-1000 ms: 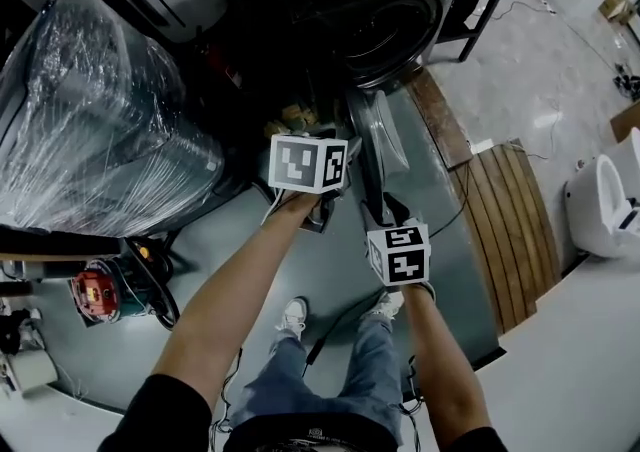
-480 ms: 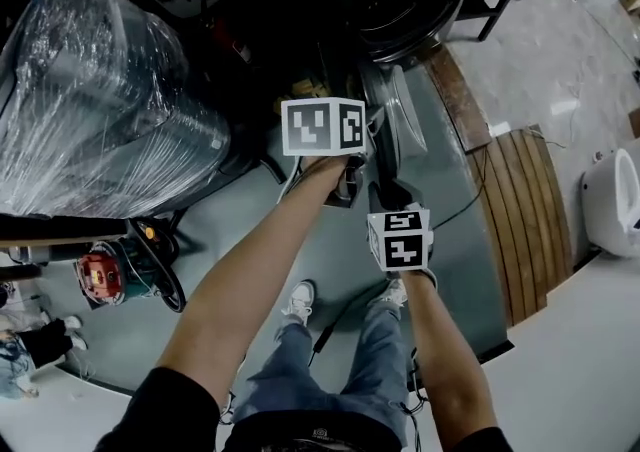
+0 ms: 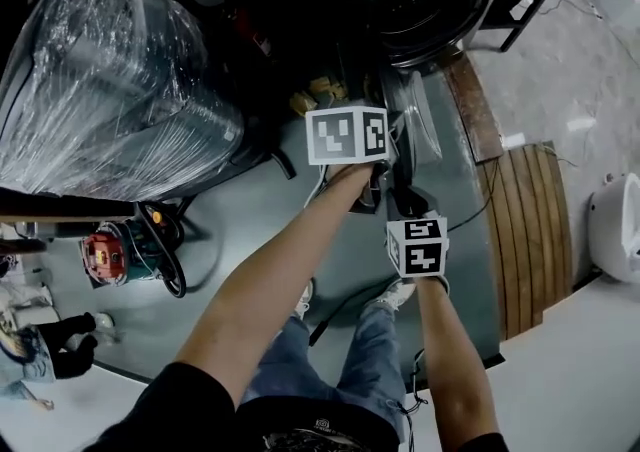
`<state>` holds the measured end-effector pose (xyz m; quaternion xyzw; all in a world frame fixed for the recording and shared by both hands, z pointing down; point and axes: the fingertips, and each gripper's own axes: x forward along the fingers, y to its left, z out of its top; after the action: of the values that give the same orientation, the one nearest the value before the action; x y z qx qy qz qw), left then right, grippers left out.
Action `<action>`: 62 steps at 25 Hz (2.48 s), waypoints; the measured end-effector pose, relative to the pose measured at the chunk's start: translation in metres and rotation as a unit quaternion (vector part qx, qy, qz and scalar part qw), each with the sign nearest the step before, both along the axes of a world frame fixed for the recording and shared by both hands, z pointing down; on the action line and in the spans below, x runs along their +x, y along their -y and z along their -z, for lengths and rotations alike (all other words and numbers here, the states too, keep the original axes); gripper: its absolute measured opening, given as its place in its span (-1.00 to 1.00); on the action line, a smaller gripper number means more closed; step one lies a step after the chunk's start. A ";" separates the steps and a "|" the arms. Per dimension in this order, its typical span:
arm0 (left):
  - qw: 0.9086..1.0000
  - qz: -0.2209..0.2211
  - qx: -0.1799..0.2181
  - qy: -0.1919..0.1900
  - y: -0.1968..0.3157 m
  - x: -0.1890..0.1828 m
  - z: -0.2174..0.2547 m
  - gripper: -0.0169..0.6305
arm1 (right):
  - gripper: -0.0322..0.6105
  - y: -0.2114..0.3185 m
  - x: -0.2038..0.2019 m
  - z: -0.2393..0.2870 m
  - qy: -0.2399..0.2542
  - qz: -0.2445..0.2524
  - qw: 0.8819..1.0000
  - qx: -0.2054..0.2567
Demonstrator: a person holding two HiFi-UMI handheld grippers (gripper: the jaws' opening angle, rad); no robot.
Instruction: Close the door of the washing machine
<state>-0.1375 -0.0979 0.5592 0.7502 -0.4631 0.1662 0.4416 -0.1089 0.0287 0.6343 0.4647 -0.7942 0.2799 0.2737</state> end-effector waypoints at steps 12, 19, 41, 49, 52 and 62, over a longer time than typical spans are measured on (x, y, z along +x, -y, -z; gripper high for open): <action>0.996 0.079 -0.017 -0.027 0.020 0.054 -0.006 -0.37 | -0.66 0.028 0.079 -0.003 -0.031 0.052 0.998 0.004; 0.992 0.112 -0.046 -0.034 0.033 0.075 -0.009 -0.36 | -0.66 0.047 0.112 -0.007 -0.057 0.099 0.993 -0.007; 0.974 0.187 -0.087 -0.089 0.106 0.149 -0.016 -0.25 | -0.59 0.156 0.223 -0.015 -0.138 0.144 0.980 -0.018; 0.962 0.227 -0.104 -0.108 0.136 0.167 -0.017 -0.25 | -0.57 0.201 0.251 -0.018 -0.143 0.189 0.971 -0.006; 0.957 0.247 -0.105 -0.114 0.147 0.171 -0.017 -0.25 | -0.54 0.218 0.258 -0.018 -0.146 0.194 0.970 -0.007; 0.942 0.279 -0.127 -0.139 0.180 0.184 -0.021 -0.21 | -0.50 0.269 0.277 -0.020 -0.175 0.232 0.957 -0.005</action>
<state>0.0464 -0.2780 0.5799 0.5441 -0.5626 -0.0120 0.6223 0.1682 -0.2405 0.6540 0.3080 -0.8186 0.1265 0.4680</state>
